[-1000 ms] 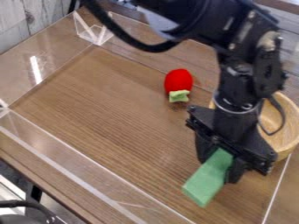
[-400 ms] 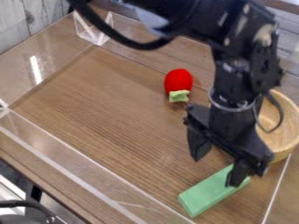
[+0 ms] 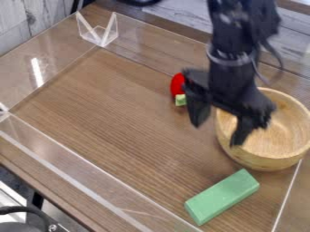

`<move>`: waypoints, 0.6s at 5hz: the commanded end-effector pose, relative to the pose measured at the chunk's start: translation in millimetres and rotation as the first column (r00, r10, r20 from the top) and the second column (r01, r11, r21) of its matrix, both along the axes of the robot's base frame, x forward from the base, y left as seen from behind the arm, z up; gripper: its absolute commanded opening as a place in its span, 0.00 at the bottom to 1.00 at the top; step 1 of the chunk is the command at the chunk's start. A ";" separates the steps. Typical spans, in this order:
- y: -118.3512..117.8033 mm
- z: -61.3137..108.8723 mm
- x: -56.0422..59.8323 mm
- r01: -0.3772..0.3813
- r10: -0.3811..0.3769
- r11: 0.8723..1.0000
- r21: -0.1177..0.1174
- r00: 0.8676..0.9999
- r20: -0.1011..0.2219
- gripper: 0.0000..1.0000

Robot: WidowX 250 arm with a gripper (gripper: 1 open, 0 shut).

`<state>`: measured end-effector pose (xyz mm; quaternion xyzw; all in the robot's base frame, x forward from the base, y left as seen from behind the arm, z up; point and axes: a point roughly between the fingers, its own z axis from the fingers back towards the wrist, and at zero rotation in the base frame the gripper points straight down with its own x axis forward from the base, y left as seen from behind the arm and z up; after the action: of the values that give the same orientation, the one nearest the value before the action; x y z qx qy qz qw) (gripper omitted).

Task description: Remove the green block from the brown bowl and put it on the table

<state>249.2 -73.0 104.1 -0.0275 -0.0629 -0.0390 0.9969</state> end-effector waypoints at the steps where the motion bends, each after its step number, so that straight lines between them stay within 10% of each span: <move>1: 16.9 16.7 19.7 0.022 -0.020 1.000 -0.020 0.998 0.067 1.00; 3: 15.7 2.7 28.2 0.070 -0.069 0.997 -0.020 0.997 0.041 1.00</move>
<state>269.1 -55.7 94.4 -0.0377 -0.0570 -0.0710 0.9951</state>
